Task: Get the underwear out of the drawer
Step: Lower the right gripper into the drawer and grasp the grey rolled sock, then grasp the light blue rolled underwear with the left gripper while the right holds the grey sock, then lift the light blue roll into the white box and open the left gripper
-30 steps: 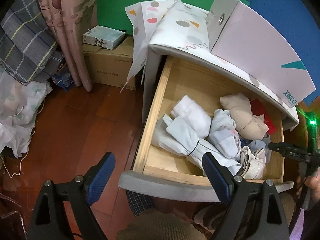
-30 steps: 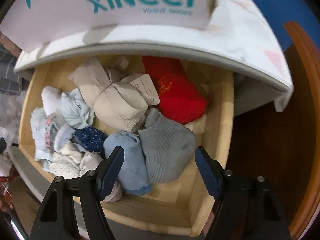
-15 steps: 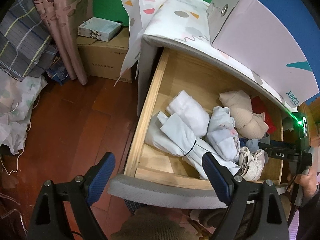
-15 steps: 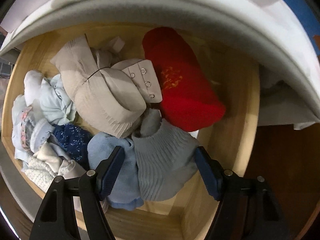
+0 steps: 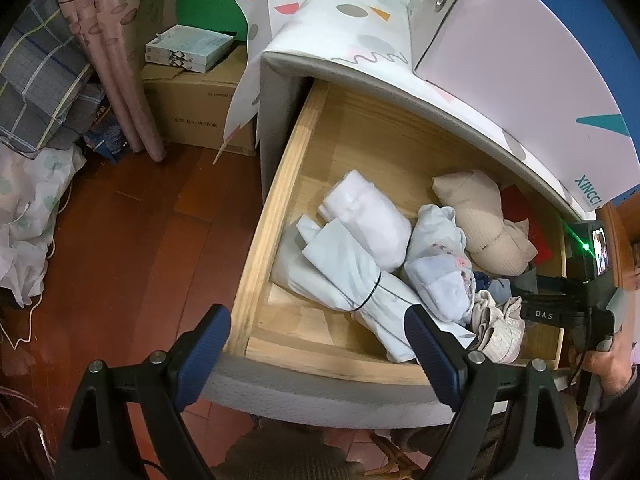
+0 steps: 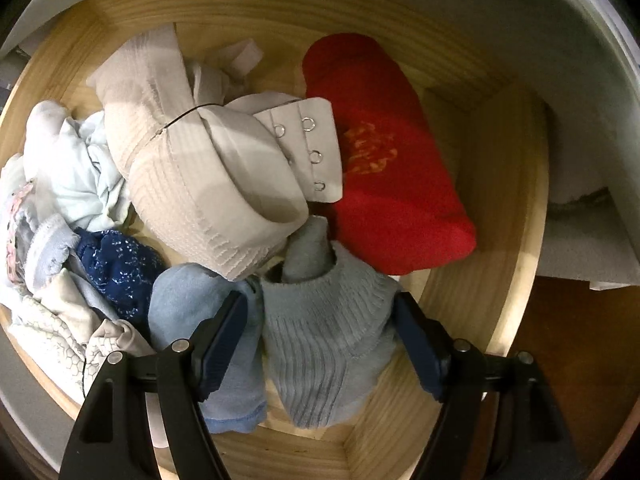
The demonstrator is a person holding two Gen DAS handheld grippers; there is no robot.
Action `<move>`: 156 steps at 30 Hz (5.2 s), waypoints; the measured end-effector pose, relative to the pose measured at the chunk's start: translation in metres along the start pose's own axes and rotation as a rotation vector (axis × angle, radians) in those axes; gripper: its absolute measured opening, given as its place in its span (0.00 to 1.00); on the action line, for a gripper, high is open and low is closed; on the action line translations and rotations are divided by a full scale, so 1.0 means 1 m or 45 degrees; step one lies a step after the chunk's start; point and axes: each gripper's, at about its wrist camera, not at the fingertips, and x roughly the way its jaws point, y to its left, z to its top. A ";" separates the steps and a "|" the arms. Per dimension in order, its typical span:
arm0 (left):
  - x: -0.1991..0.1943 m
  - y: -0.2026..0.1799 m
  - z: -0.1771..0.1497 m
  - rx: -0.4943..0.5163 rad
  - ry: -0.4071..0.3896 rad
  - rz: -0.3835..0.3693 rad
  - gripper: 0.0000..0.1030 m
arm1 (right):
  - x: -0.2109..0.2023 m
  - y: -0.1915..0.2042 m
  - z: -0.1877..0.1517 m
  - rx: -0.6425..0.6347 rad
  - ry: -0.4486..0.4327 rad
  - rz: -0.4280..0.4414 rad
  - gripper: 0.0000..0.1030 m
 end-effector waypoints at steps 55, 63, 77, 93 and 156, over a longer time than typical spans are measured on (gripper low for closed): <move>0.050 -0.019 0.023 -0.400 0.267 -0.036 0.65 | -0.081 -0.057 -0.079 0.454 -0.309 0.448 0.26; 0.059 -0.028 0.019 -0.432 0.264 0.033 0.55 | -0.080 -0.060 -0.080 0.472 -0.303 0.478 0.27; 0.095 -0.042 0.016 -0.416 0.329 0.033 0.55 | -0.079 -0.059 -0.079 0.477 -0.300 0.504 0.27; 0.106 -0.062 0.030 -0.222 0.321 0.048 0.33 | -0.079 -0.061 -0.081 0.502 -0.298 0.522 0.28; -0.216 -0.155 0.180 0.500 -0.647 -0.074 0.31 | -0.092 -0.049 -0.082 0.457 -0.362 0.377 0.25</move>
